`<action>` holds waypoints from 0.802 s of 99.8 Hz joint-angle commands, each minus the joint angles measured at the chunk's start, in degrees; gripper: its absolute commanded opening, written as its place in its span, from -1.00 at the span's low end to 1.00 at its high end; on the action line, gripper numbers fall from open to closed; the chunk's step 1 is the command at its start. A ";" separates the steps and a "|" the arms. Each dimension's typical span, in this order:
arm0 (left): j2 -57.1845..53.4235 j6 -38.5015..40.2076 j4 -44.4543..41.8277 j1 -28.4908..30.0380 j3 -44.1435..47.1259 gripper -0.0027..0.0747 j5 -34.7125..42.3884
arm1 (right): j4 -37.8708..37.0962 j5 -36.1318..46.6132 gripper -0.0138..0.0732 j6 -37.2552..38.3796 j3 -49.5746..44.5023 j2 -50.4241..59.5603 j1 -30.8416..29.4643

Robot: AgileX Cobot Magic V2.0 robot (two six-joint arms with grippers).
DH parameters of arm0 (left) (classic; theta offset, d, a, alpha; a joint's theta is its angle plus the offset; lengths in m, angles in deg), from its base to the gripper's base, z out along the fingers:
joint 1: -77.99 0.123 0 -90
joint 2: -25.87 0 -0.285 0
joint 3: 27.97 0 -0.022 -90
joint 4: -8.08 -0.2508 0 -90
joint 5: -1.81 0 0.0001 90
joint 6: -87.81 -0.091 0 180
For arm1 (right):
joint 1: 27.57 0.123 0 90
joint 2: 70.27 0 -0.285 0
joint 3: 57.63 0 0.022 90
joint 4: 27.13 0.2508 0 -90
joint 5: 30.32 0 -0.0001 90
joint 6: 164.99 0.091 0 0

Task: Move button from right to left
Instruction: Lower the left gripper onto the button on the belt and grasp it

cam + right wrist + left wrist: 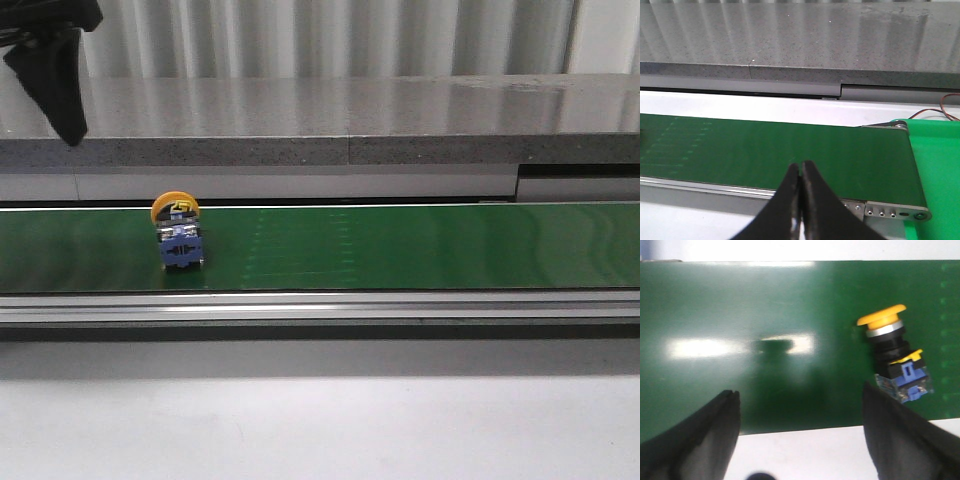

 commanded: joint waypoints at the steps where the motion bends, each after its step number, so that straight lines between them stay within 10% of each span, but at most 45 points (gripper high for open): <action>1: -1.07 2.43 1.15 -1.67 -2.32 0.34 0.55 | 0.27 4.48 -0.84 -0.60 1.43 -0.53 -0.01; 80: 11.98 5.64 6.48 -3.82 -6.83 0.28 -1.84 | 0.27 4.48 -0.84 -0.60 1.43 -0.53 -0.01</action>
